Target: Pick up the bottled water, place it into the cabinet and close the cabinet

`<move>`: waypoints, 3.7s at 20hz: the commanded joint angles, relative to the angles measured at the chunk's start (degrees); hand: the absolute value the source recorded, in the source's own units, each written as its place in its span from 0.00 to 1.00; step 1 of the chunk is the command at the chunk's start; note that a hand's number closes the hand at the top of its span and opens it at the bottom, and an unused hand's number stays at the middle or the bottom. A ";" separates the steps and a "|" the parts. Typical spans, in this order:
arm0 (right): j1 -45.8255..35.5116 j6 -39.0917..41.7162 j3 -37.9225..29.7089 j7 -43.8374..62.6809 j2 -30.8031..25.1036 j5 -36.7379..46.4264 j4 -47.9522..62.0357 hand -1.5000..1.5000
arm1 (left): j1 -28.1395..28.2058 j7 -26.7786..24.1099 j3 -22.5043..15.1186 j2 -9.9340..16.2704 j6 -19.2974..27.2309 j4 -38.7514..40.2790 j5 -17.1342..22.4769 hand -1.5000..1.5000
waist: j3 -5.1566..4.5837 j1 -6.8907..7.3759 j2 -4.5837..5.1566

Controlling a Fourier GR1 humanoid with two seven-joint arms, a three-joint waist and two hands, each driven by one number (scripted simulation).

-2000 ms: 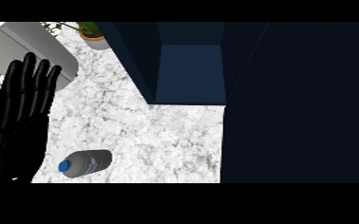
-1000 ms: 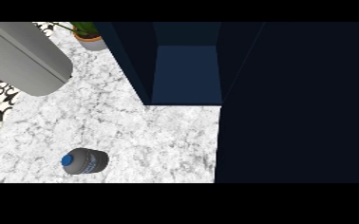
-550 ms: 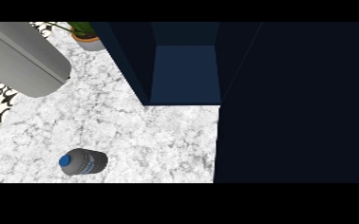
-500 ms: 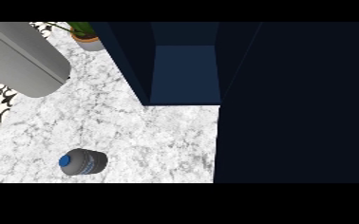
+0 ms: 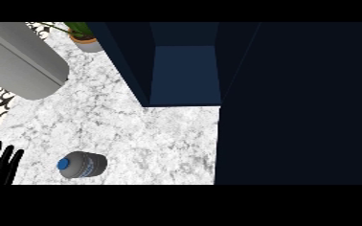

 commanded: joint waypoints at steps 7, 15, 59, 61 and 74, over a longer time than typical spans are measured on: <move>7.90 -0.54 2.37 -3.62 -3.73 3.70 -7.36 0.00 | -13.60 -9.39 0.02 -0.20 0.31 26.73 -6.37 0.00 | -0.03 -0.64 0.05; 12.12 -2.66 4.70 -5.49 -6.73 5.60 -11.58 0.00 | -19.27 -21.11 1.51 4.22 -6.36 45.44 -8.14 0.00 | -0.14 -0.69 0.05; 16.41 -9.80 5.04 -17.73 -18.00 1.24 -6.23 0.00 | -45.64 -36.00 -25.15 -3.98 19.10 66.59 -13.55 1.00 | 0.07 0.24 -0.08; 16.30 -10.25 6.78 -19.09 -17.37 3.09 -4.62 0.00 | -48.01 -32.44 -29.17 -3.99 22.76 65.25 -6.31 1.00 | 0.02 -0.33 -0.05; 20.13 -8.63 1.19 -24.43 -20.56 -1.89 -5.45 0.00 | -64.44 -12.64 -39.65 -4.00 42.61 59.94 3.45 1.00 | 0.06 -1.23 0.28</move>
